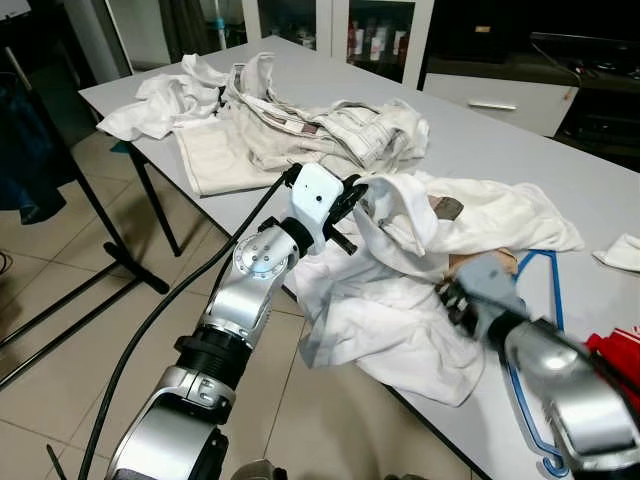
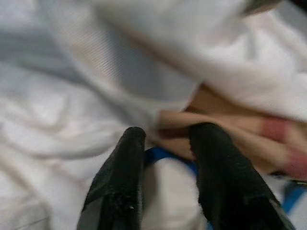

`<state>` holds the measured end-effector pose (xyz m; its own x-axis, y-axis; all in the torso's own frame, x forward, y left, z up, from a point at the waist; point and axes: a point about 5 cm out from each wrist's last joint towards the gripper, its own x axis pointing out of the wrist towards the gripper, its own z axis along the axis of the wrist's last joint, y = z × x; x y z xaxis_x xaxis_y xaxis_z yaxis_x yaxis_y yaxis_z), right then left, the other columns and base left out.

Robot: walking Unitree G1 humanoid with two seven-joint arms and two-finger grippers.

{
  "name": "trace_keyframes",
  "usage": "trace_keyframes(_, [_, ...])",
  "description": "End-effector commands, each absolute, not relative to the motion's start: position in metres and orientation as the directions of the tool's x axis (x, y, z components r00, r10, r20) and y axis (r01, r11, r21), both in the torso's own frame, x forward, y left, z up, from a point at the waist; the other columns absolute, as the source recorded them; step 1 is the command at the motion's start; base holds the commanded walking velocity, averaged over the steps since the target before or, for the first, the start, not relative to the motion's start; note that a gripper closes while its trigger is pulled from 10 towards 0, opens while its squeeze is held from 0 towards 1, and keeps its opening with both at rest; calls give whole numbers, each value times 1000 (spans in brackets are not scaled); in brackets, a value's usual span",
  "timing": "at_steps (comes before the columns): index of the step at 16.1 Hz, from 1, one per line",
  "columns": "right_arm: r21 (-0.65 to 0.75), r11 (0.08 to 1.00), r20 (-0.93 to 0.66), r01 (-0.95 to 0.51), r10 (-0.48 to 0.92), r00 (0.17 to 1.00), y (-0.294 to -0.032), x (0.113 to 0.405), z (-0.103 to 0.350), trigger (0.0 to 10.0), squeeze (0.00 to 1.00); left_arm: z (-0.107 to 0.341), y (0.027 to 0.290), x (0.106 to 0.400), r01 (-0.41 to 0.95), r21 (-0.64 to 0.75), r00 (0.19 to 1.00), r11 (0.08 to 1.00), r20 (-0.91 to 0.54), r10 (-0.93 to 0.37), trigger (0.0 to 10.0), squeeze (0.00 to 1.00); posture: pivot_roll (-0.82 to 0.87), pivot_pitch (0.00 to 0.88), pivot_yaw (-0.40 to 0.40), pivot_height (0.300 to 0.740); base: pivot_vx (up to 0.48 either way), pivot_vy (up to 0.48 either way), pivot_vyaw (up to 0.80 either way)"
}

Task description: Hang hanger

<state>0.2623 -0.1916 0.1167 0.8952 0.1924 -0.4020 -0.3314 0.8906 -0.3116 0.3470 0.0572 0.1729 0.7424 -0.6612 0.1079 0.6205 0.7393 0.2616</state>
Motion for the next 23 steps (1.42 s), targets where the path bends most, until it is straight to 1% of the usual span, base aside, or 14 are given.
trace_keyframes(1, [-301, 902, -386, -308, 180, 905, -194, 265, 123, 10000, 0, 175, 56, 348, 617, 281, 741, 735, 107, -663, 10000, 0, -34, 0, 44, 723, 0, 0, 0])
trace_keyframes(5, [-320, 905, -400, -281, 140, 906, -201, 266, 121, 10000, 0, 176, 55, 348, 619, 282, 739, 733, 109, -665, 10000, 0, -33, 0, 48, 723, 0, 0, 0])
trace_keyframes(8, [-336, 896, -402, -290, 142, 905, -199, 265, 122, 10000, 0, 176, 56, 348, 620, 285, 737, 730, 106, -667, 10000, 0, -35, 0, 50, 723, 0, 0, 0])
trace_keyframes(10, [-377, 883, -445, -279, 92, 891, -203, 263, 112, 10000, 0, 176, 55, 348, 622, 288, 736, 728, 105, -669, 10000, 0, -34, 0, 50, 723, 0, 0, 0])
trace_keyframes(11, [-382, 890, -474, -248, 42, 879, -211, 262, 106, 10000, 816, 177, 55, 348, 622, 288, 735, 728, 107, -670, 10000, 0, -33, 0, 51, 723, 0, 0, 0])
trace_keyframes(12, [-366, 902, -485, -231, 27, 874, -215, 261, 105, 10000, 1000, 177, 54, 349, 622, 288, 734, 728, 109, -670, 10000, 0, -33, 0, 51, 723, 0, 0, 0])
trace_keyframes(14, [-331, 914, -485, -235, 49, 873, -216, 262, 109, 10000, 1000, 177, 55, 349, 622, 288, 734, 728, 107, -670, 10000, 0, -36, 0, 50, 723, 0, 0, 0])
trace_keyframes(17, [-267, 921, -514, -285, 114, 850, -216, 261, 112, 10000, 1000, 177, 54, 348, 623, 288, 734, 728, 108, -671, 10000, 0, -35, 0, 51, 723, 0, 0, 0])
trace_keyframes(20, [-211, 923, -540, -321, 163, 825, -214, 258, 111, 10000, 584, 177, 55, 349, 621, 287, 735, 730, 110, -669, 10000, 0, -34, 0, 50, 723, 0, 0, 0])
trace_keyframes(21, [-194, 924, -537, -329, 181, 824, -213, 259, 113, 10000, 541, 177, 55, 349, 620, 288, 736, 730, 110, -668, 10000, 0, -32, 0, 51, 723, 0, 0, 0])
trace_keyframes(22, [-179, 927, -527, -328, 192, 828, -212, 260, 116, 10000, 27, 177, 55, 349, 620, 288, 736, 730, 109, -669, 10000, 0, -32, 0, 51, 723, 0, 0, 0])
trace_keyframes(23, [-164, 932, -518, -324, 198, 832, -212, 261, 118, 10000, 0, 177, 55, 349, 621, 288, 735, 730, 109, -669, 10000, 0, -32, 0, 51, 723, 0, 0, 0])
